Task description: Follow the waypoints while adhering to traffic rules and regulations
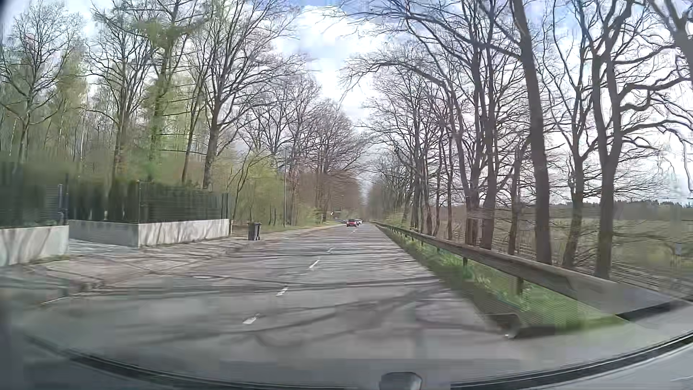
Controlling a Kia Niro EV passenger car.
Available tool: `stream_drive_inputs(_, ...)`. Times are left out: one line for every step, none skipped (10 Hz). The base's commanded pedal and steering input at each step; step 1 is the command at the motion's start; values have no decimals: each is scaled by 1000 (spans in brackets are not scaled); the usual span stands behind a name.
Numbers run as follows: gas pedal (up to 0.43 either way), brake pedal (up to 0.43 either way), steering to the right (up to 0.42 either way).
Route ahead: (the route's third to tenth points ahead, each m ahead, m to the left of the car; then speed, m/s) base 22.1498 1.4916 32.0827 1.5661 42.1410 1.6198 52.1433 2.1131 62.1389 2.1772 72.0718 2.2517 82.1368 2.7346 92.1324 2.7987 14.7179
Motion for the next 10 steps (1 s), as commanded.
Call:
stream_drive_inputs(39, 0, 2)
stream_drive_inputs(39, 0, 2)
stream_drive_inputs(47, 0, 2)
stream_drive_inputs(47, 0, 2)
stream_drive_inputs(59, 0, 2)
stream_drive_inputs(67, 0, 2)
stream_drive_inputs(67, 0, 2)
stream_drive_inputs(67, 0, 2)
stream_drive_inputs(67, 0, 2)
stream_drive_inputs(67, 0, 2)
